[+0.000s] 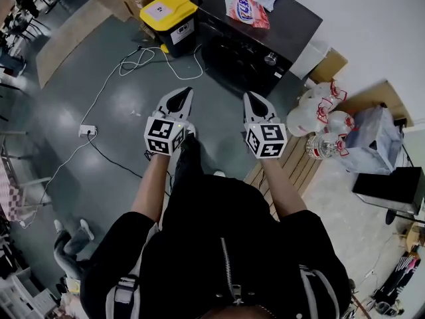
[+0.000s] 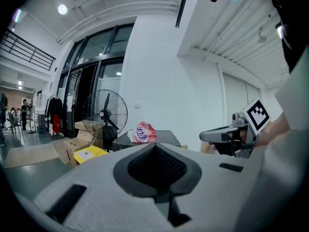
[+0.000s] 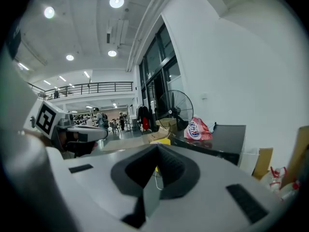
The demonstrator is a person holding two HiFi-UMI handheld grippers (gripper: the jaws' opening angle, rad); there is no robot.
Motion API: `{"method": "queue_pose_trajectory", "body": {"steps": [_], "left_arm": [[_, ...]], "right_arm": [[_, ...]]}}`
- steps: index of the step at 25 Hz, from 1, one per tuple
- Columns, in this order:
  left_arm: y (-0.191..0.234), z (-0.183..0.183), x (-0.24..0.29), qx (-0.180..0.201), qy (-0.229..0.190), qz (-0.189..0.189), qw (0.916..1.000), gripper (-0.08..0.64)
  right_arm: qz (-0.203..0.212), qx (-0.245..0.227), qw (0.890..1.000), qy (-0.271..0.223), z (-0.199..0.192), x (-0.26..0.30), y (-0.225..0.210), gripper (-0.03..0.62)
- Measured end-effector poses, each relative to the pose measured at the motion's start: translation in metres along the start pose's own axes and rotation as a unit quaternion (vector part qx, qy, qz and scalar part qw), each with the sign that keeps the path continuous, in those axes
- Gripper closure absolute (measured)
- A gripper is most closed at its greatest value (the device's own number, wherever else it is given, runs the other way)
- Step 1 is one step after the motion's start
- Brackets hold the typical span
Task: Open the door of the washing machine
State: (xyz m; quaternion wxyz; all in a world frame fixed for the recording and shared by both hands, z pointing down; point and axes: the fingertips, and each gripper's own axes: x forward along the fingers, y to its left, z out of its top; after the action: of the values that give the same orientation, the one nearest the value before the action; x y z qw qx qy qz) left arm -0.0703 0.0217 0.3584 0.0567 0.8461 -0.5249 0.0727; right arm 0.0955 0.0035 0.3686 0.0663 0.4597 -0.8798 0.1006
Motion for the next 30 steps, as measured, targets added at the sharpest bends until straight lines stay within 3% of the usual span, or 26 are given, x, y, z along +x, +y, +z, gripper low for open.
{"method": "queue_pose_trajectory", "body": {"steps": [10, 19, 30], "left_arm": [[0.091, -0.003, 0.116, 0.008, 0.021, -0.057, 0.9981, 0.558], [0.2, 0.0, 0.224, 0.01, 0.047, -0.102, 0.9936, 0.558], [0.247, -0.051, 0.296, 0.005, 0.094, -0.164, 0.982, 0.558]], "right_arm": [[-0.044, 0.02, 0.999, 0.015, 0.011, 0.119, -0.035, 0.589], [-0.085, 0.04, 0.995, 0.035, 0.03, 0.245, -0.06, 0.589], [-0.107, 0.062, 0.989, 0.078, 0.009, 0.325, -0.075, 0.589]]}}
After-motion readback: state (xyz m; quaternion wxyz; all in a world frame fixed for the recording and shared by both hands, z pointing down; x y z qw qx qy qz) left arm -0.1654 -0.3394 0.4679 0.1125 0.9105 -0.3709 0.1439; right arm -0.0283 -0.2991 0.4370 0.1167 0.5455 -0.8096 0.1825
